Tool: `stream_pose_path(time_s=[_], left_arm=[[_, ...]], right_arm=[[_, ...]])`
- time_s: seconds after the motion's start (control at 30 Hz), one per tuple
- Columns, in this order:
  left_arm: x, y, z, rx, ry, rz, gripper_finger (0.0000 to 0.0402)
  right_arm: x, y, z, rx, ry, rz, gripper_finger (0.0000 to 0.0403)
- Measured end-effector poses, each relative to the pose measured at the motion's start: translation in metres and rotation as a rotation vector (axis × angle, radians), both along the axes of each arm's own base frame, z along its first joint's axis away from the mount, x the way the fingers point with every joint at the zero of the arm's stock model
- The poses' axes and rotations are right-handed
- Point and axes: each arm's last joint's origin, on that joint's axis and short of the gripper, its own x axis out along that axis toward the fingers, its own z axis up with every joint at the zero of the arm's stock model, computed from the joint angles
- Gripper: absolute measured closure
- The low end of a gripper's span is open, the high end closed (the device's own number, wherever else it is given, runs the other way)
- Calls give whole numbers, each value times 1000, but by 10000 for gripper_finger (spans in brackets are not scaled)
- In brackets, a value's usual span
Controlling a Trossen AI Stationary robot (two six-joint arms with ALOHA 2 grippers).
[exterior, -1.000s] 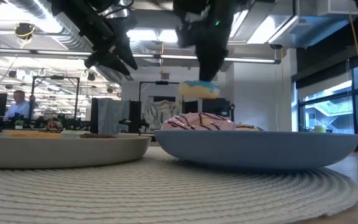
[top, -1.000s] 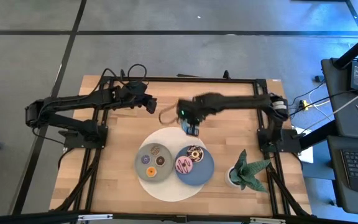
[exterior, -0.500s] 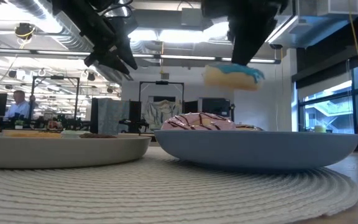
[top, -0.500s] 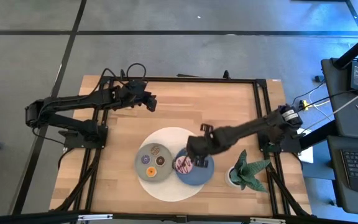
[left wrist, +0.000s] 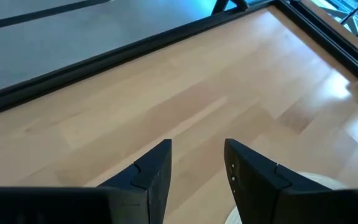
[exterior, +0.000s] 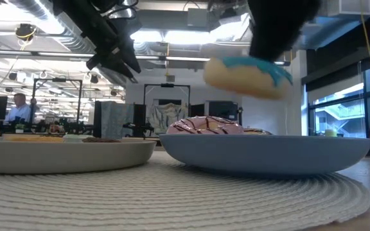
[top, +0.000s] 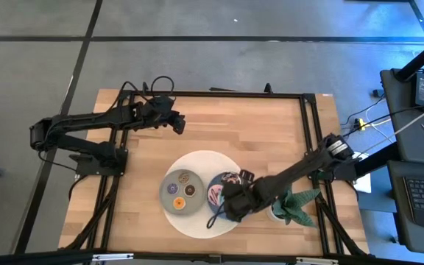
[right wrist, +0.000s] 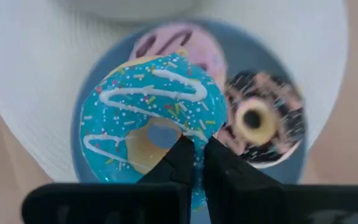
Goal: Pick & Place donuts
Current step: Put the big blue donut on the blue plate
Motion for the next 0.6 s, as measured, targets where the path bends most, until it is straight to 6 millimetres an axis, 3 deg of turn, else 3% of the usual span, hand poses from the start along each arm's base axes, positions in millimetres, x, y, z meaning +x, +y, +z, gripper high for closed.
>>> stream_pose_path(time_s=[0.2,0.6], left_arm=[[0,-1,-1,-24,-3,-30,258],[-1,-2,-2,-32,16,-34,258]], right_arm=[[-2,14,-15,-3,20,-24,378],[-2,19,-23,-7,35,-25,378]])
